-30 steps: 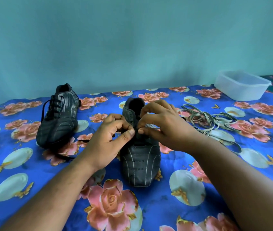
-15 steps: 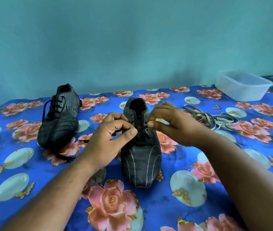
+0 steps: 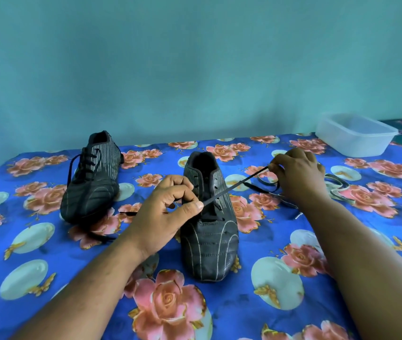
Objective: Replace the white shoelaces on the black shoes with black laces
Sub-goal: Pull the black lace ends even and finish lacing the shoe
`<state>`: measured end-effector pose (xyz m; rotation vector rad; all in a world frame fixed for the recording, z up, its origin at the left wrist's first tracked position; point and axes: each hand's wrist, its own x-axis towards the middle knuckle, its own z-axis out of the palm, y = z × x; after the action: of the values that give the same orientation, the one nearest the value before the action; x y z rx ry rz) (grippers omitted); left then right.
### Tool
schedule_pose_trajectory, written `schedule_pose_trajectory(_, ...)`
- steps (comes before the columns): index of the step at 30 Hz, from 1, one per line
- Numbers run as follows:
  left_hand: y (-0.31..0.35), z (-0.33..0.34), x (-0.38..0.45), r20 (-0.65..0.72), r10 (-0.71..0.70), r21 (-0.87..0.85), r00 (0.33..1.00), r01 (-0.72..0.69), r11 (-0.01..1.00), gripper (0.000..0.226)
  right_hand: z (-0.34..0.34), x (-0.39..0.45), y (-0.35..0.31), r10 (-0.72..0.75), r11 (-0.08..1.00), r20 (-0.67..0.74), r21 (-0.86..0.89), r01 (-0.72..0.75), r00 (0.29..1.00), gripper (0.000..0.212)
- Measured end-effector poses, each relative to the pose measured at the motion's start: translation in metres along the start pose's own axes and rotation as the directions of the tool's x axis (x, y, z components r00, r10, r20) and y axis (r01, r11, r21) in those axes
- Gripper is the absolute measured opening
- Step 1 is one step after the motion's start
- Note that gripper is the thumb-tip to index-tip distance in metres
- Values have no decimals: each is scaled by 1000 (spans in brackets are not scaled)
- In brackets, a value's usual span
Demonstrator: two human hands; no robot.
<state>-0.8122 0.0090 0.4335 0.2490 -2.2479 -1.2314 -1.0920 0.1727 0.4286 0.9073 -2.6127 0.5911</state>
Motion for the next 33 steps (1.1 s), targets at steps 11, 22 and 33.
schedule_pose_trajectory(11,17,1,-1,-106,150,55,983,-144,988,57,-45,-59,-95,-671,517,-170,590,620,721,12)
schedule_pose_trajectory(22,23,1,-1,-99,151,48,984,-147,988,19,-45,-59,-92,-653,521,-146,625,581,743,13)
schedule_pose_trajectory(33,10,-10,6,-375,100,18,922,-101,995,11,-36,-37,-72,-519,691,-196,477,543,832,27)
